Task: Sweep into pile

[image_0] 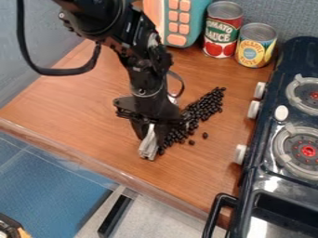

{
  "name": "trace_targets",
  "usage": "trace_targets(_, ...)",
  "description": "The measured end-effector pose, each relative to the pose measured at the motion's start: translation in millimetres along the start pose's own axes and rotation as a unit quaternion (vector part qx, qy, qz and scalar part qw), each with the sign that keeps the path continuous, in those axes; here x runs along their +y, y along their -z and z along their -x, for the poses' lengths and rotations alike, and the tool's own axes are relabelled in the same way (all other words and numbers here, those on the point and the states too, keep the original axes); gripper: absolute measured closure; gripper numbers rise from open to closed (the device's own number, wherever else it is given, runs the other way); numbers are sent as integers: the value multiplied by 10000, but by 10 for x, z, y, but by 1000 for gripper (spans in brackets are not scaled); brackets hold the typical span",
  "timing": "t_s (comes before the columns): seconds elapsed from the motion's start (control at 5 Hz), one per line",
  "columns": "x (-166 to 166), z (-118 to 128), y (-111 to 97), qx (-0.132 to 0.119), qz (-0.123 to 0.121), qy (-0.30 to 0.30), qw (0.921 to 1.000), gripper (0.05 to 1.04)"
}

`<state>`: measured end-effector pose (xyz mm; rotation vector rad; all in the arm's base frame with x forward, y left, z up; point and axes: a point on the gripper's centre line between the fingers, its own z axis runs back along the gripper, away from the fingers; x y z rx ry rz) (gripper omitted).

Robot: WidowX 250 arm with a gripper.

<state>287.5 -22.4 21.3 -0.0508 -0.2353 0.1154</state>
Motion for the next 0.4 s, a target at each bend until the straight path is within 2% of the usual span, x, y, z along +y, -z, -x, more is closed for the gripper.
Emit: trace_targets(0.4,-25,-124,31,39,1,-319,9995,732)
